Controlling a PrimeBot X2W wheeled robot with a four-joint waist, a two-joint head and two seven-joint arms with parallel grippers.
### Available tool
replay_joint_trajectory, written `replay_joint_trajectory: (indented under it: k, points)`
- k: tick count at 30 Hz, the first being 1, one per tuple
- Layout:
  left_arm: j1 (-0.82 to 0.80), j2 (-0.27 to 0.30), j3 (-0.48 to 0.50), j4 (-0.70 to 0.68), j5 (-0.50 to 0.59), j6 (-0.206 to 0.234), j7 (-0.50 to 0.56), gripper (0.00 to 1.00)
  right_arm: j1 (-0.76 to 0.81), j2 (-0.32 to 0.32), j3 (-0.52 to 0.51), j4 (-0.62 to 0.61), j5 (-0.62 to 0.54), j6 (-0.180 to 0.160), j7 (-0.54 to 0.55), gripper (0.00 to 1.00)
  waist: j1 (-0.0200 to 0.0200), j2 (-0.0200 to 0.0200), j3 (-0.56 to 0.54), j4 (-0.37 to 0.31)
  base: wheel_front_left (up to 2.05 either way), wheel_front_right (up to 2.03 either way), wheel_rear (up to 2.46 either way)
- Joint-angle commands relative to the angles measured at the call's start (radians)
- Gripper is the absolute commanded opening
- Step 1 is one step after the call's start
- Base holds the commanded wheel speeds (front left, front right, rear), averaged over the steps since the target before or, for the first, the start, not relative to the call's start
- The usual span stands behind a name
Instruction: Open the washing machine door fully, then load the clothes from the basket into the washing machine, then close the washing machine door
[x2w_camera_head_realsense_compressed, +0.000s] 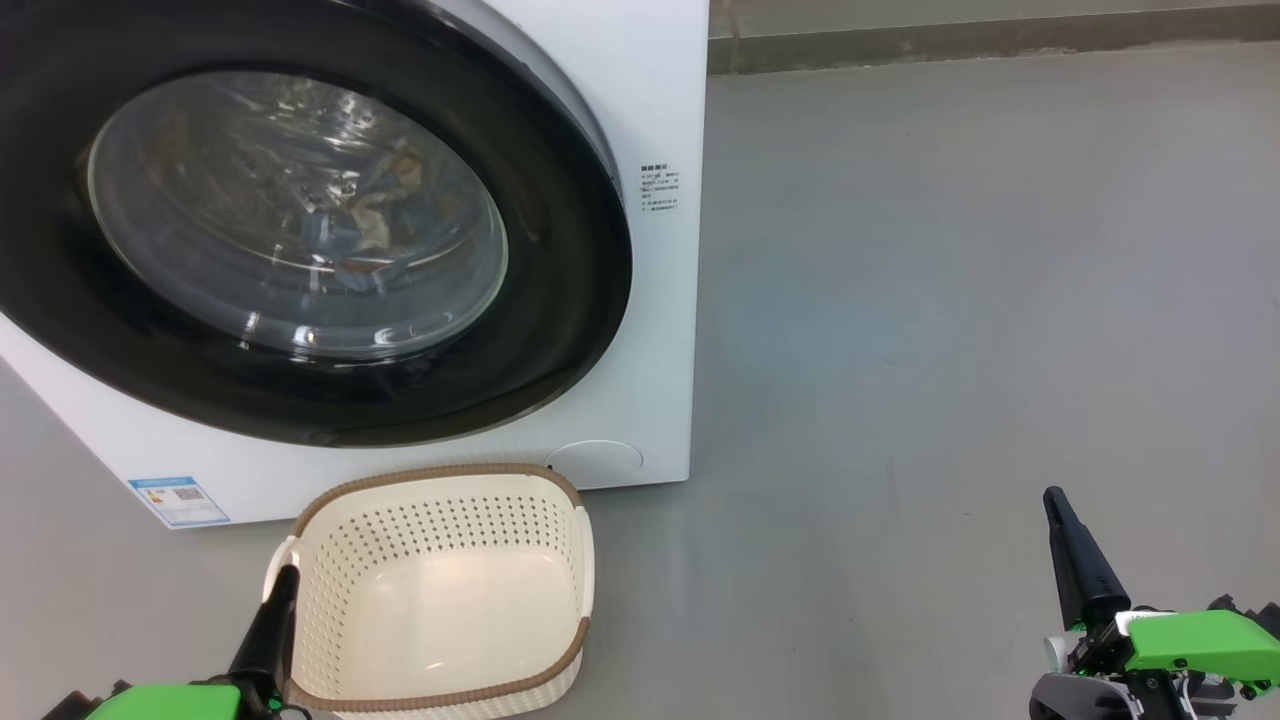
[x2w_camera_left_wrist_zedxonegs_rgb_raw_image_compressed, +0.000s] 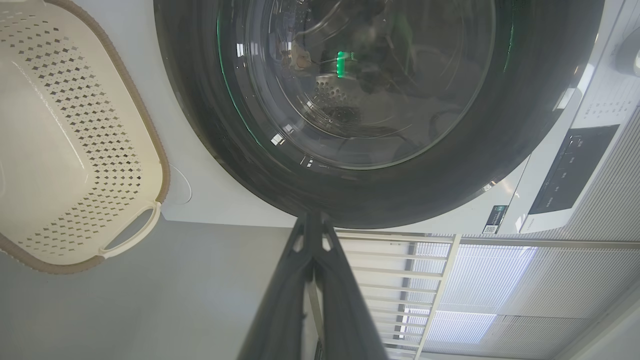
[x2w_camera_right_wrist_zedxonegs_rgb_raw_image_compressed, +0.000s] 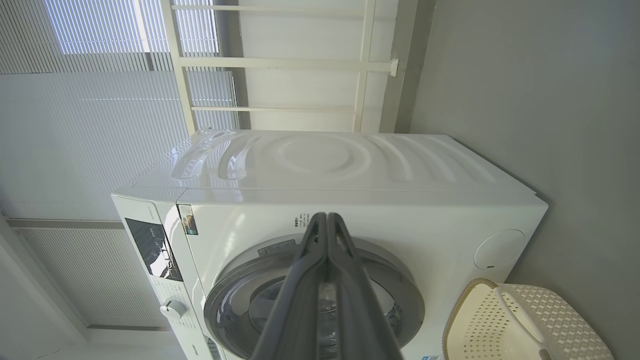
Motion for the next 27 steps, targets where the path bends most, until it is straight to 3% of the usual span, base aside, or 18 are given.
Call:
replay_joint_trajectory:
  k: [1, 27]
  points:
    - [-0.042, 0.011, 0.035, -0.029, -0.007, -0.002, 0.006, 0.0, -0.007, -0.001, 0.021, -0.03, 0.0, 0.002, 0.004, 0.0, 0.0, 0.0, 0.0, 0.0, 0.0, 0.0, 0.0]
    - [-0.042, 0.011, 0.036, -0.029, -0.007, -0.002, 0.006, 0.0, -0.007, 0.001, 0.019, -0.03, -0.002, 0.002, 0.006, 0.0, 0.0, 0.0, 0.0, 0.0, 0.0, 0.0, 0.0]
